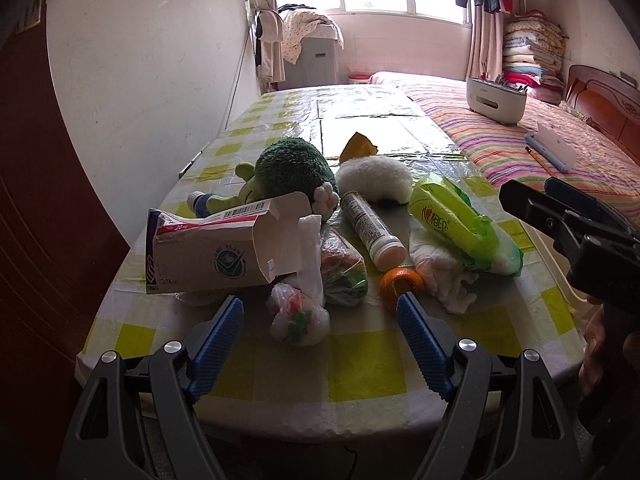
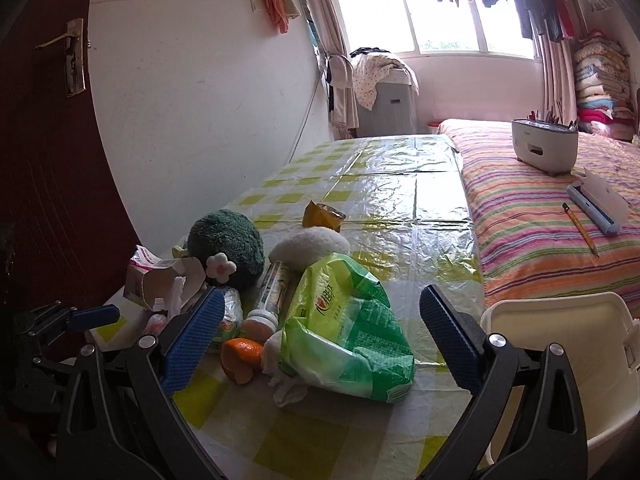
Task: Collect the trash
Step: 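Close the right gripper on the green plastic bag, then grasp the white tissue box with the left gripper while the right gripper lifts the bag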
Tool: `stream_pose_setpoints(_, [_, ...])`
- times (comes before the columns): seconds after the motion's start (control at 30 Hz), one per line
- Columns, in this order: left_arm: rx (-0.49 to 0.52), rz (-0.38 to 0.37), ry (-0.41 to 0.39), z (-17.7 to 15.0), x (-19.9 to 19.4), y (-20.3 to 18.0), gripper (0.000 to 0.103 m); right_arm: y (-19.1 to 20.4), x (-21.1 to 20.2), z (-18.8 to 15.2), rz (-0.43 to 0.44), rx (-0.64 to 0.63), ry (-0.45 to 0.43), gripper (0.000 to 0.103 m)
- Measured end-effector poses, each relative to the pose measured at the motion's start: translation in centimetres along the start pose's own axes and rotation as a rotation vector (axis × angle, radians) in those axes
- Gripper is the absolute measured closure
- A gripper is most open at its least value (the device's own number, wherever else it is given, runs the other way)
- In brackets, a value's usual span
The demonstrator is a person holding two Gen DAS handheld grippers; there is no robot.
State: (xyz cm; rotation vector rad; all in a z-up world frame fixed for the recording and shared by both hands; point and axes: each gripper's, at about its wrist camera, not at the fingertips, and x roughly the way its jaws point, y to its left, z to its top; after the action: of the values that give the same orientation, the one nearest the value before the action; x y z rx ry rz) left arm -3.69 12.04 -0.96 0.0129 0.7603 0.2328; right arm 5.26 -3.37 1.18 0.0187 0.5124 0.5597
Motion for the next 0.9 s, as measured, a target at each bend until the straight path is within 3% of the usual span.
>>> stream_pose_setpoints(0.13, [-0.053,0.011,0.009,-0.2,0.1,2.1,0.026,0.4,3.8,0.5,-0.024,-0.021,0.105,0.007])
stream_pose_setpoints(0.2, [-0.075,0.019,0.015,-0.3,0.2,3.0,0.026,0.2,5.7,0.3,-0.042,-0.026,0.167,0.012])
stream_pose_setpoints(0.23, [-0.087,0.023,0.017,-0.3,0.3,3.5,0.026,0.2,6.4,0.2,-0.037,-0.030,0.190,0.022])
stream_pose_setpoints(0.27, [-0.098,0.028,0.020,-0.3,0.3,3.9,0.026,0.1,7.3,0.0,-0.049,-0.037,0.223,0.041])
stream_pose_setpoints(0.3, [-0.109,0.033,0.025,-0.3,0.5,4.3,0.026,0.0,8.2,-0.3,-0.066,-0.045,0.262,0.050])
stream_pose_setpoints(0.4, [-0.151,0.037,0.041,-0.3,0.8,5.6,0.026,-0.3,9.0,-1.1,-0.064,-0.041,0.294,0.060])
stream_pose_setpoints(0.5, [-0.212,0.018,0.059,-0.3,1.2,6.6,0.026,0.1,8.0,-0.9,-0.075,-0.061,0.241,0.081])
stream_pose_setpoints(0.7, [-0.417,-0.056,0.108,-0.1,2.4,7.8,0.026,-0.4,6.2,-0.5,-0.054,-0.019,0.153,0.086])
stream_pose_setpoints(0.9, [-0.447,0.045,0.093,1.7,3.4,6.0,0.026,-0.7,5.2,-0.4,-0.020,0.016,0.132,0.086])
